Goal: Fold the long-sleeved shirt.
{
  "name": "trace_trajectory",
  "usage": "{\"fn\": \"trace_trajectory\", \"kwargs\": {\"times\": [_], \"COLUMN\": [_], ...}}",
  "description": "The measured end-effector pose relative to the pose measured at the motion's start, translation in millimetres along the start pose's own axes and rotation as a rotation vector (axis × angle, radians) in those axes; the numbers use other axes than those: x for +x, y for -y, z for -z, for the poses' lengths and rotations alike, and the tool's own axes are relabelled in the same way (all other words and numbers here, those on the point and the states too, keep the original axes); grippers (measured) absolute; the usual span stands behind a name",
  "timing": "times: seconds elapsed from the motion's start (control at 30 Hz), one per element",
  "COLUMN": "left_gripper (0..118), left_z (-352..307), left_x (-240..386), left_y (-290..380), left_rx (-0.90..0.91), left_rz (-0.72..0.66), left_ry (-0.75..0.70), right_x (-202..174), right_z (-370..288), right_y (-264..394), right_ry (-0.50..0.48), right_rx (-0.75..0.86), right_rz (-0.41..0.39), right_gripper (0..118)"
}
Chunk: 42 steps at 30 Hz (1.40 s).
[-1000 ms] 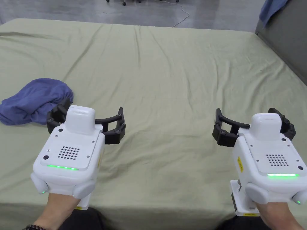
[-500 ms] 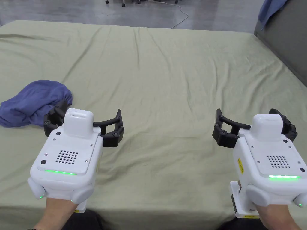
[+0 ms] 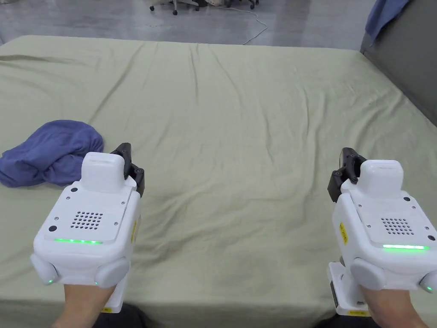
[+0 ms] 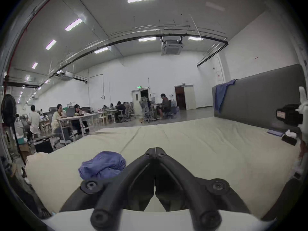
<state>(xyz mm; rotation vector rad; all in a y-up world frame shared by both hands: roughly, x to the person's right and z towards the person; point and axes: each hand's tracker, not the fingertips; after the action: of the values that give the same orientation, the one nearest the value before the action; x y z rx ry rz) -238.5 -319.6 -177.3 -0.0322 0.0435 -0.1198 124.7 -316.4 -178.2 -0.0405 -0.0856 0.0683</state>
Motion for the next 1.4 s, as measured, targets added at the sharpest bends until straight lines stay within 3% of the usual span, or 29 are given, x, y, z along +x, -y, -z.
{"fn": "trace_trajectory", "kwargs": {"times": [0.23, 0.3, 0.47, 0.63, 0.83, 0.87, 0.9, 0.93, 0.97, 1.0, 1.1, 1.2, 1.33, 1.4], "left_gripper": [0, 0, 0, 0, 0, 4, 25, 74, 107, 118, 118, 118, 118, 118], "left_z": [7, 0, -39, -70, -64, -54, -42, -31, -12, 10, 68, 139, 223, 250], "left_x": [-23, -41, -95, -152, -184, -189, -192, -196, -202, -209, -225, -240, -251, -252], "left_y": [-13, -24, -33, -23, -14, -13, -12, -11, -10, -7, -2, 19, 55, 72], "left_rx": [-0.026, -0.005, 0.009, -0.059, -0.105, -0.125, -0.174, -0.217, -0.28, -0.361, -0.494, -0.665, -0.757, -0.812], "left_rz": [-0.063, -0.07, 0.013, 0.015, 0.002, -0.01, -0.018, -0.032, -0.051, -0.083, -0.163, -0.152, -0.076, -0.137], "left_ry": [-0.04, -0.075, -0.185, -0.321, -0.327, -0.318, -0.306, -0.285, -0.266, -0.243, -0.164, -0.13, -0.141, -0.15], "right_x": [-22, -46, -130, -219, -259, -260, -264, -264, -264, -264, -271, -279, -292, -296], "right_z": [7, 16, 22, 17, 14, 13, 16, 16, 16, 16, 25, 39, 64, 77], "right_y": [-17, -25, -40, -44, -48, -48, -49, -49, -49, -48, -46, -41, -29, -25], "right_ry": [-0.029, -0.064, -0.207, -0.376, -0.443, -0.446, -0.451, -0.453, -0.457, -0.463, -0.476, -0.49, -0.511, -0.515], "right_rx": [0.004, 0.016, 0.034, 0.03, 0.008, 0.002, -0.004, -0.007, -0.01, -0.012, -0.025, -0.048, -0.091, -0.123], "right_rz": [0.008, -0.003, 0.066, 0.048, 0.049, 0.049, 0.045, 0.043, 0.043, 0.041, 0.029, 0.023, 0.011, 0.007], "right_gripper": [0, 0, 0, 0, 0, 0, 0, 0, 0, 0, 0, 0, 0, 0]}}
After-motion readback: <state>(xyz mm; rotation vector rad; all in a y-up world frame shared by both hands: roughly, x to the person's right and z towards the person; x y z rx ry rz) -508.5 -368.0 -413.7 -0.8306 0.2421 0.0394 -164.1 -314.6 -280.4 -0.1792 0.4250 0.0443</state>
